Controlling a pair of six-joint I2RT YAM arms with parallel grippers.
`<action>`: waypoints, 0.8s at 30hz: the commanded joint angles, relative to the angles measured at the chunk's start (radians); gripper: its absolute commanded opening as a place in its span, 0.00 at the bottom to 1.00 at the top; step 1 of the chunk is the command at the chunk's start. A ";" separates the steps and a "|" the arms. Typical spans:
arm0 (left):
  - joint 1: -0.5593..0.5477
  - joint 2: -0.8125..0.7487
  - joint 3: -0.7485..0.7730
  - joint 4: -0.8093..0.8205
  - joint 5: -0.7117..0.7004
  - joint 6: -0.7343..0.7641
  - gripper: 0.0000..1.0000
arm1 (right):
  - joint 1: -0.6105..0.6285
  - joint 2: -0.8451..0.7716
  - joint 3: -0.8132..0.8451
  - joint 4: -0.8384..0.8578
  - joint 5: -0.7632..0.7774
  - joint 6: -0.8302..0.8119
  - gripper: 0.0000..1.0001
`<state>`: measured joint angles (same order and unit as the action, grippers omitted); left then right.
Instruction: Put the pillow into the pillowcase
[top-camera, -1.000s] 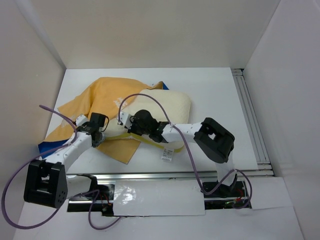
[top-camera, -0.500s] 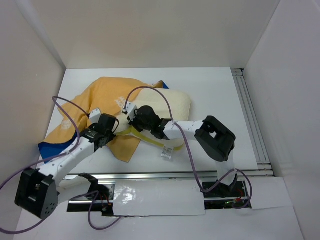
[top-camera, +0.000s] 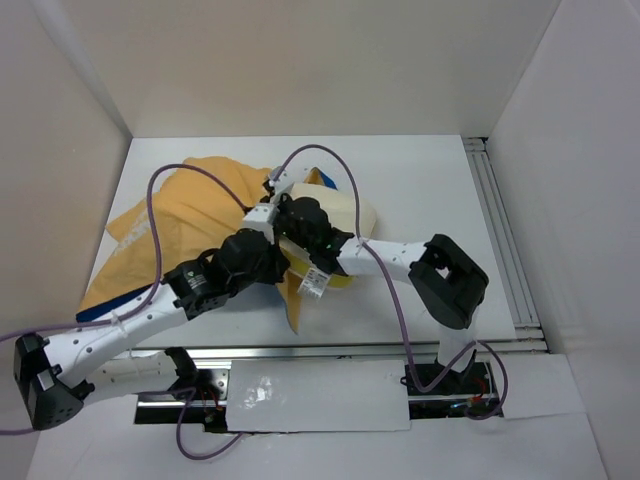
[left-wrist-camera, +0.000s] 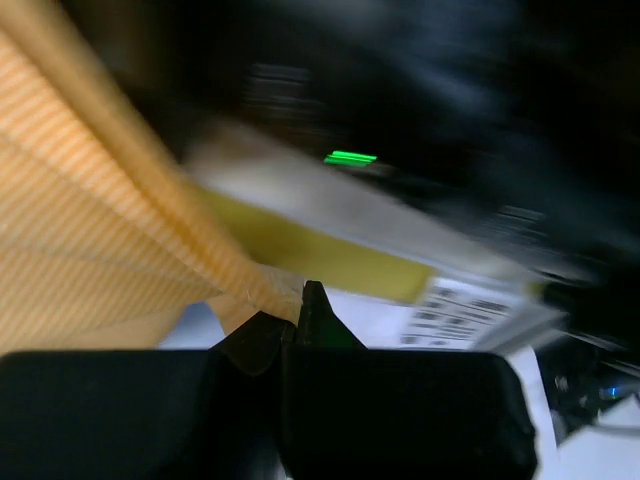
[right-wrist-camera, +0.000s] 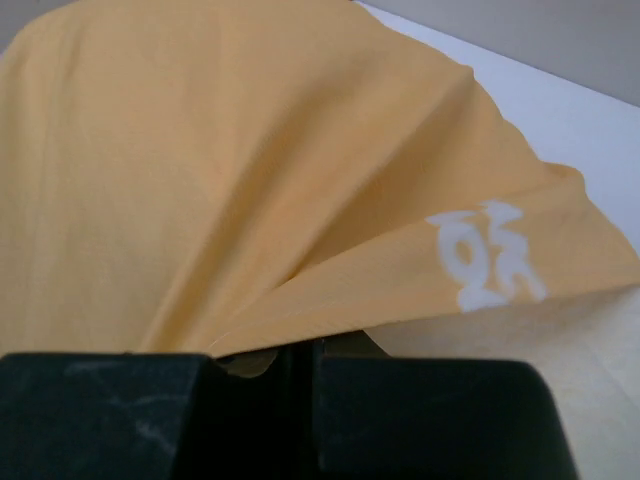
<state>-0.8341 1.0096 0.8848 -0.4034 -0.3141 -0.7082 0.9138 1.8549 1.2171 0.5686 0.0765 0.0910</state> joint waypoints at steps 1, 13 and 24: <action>-0.141 0.037 0.075 0.104 0.127 0.082 0.00 | 0.007 -0.042 -0.004 0.327 0.072 0.085 0.00; -0.229 0.084 0.103 0.065 0.066 -0.011 0.00 | -0.084 -0.103 -0.197 0.318 -0.101 0.220 0.23; -0.229 0.216 0.212 -0.074 0.087 -0.011 0.47 | -0.184 -0.413 -0.318 -0.323 -0.011 0.173 1.00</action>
<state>-1.0576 1.2041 1.0214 -0.4576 -0.2432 -0.7212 0.7555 1.5192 0.8715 0.4404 -0.0315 0.2832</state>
